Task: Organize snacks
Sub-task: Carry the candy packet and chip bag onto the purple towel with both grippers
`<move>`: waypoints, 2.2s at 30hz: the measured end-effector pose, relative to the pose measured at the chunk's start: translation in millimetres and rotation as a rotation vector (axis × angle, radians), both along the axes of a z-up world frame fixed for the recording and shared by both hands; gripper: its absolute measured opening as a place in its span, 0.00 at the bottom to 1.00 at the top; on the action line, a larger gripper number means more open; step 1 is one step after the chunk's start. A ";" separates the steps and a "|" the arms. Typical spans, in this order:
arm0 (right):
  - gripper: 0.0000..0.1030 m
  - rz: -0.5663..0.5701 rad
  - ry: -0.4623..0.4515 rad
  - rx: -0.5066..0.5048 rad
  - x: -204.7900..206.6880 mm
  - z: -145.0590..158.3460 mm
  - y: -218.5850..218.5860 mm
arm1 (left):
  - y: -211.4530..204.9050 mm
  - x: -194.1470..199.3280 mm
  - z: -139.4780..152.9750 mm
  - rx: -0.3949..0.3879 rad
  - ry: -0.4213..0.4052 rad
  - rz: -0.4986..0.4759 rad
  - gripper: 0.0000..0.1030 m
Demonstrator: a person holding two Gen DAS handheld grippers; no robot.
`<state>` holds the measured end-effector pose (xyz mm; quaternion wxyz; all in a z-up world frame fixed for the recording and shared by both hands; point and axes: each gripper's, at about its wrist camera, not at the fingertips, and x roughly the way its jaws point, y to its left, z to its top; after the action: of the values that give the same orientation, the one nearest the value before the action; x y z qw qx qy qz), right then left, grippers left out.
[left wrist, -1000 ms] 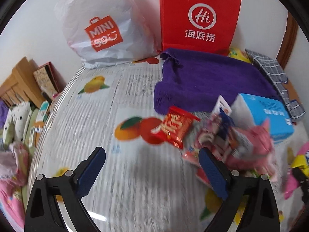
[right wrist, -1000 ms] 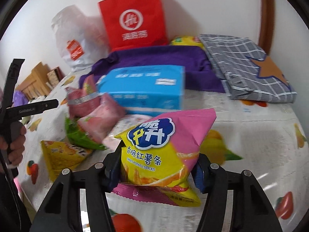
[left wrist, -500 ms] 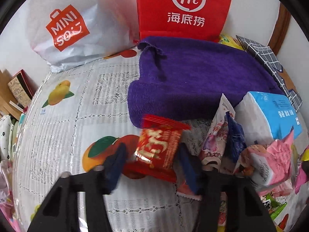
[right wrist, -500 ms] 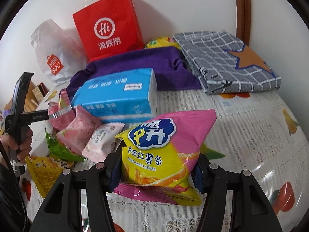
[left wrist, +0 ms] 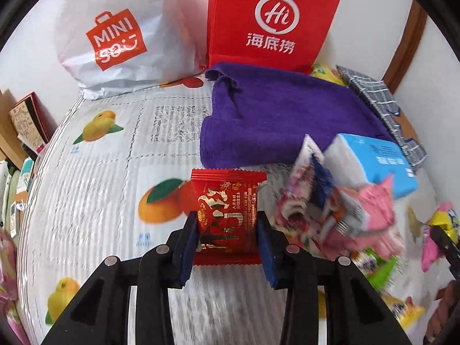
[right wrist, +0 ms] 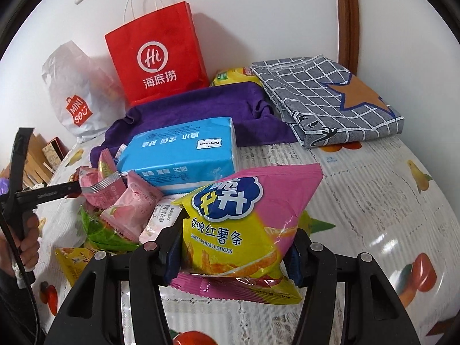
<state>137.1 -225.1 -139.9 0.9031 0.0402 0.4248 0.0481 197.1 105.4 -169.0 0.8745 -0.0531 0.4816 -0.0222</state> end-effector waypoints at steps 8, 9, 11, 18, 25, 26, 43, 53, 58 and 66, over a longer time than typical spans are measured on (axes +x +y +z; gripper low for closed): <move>0.56 0.021 -0.042 -0.020 -1.9 35.3 2.7 | -22.2 -40.8 42.6 -0.057 -0.075 -0.021 0.35; 0.56 0.021 -0.040 -0.019 -0.2 37.9 2.8 | -26.6 -43.7 48.3 -0.065 -0.080 -0.022 0.35; 0.56 0.020 -0.031 -0.016 5.1 45.6 2.3 | -34.9 -46.5 57.1 -0.074 -0.076 -0.031 0.35; 0.56 0.049 -0.044 -0.045 17.5 65.9 12.2 | -66.8 -48.8 88.8 -0.070 -0.113 -0.095 0.35; 0.56 0.061 -0.054 -0.033 37.3 76.6 18.5 | -89.5 -28.9 105.9 -0.063 -0.128 -0.149 0.35; 0.56 0.061 -0.056 -0.032 40.8 77.7 18.7 | -91.6 -26.5 107.8 -0.063 -0.130 -0.155 0.35; 0.56 0.070 -0.068 -0.040 140.8 88.9 33.1 | -97.6 61.1 124.5 -0.017 -0.147 -0.173 0.35; 0.56 0.103 -0.056 -0.022 205.3 71.9 44.2 | -84.5 123.0 105.1 0.028 -0.113 -0.154 0.35; 0.56 0.116 -0.043 -0.014 235.4 59.0 46.8 | -75.7 148.1 90.5 0.046 -0.099 -0.145 0.35; 0.56 0.137 -0.011 -0.028 261.1 30.6 51.5 | -63.4 174.1 63.6 0.046 -0.072 -0.132 0.35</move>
<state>398.2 -173.6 -109.3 0.9005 -0.0020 0.4223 0.1041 371.2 42.0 -105.4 0.8888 -0.0004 0.4529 -0.0705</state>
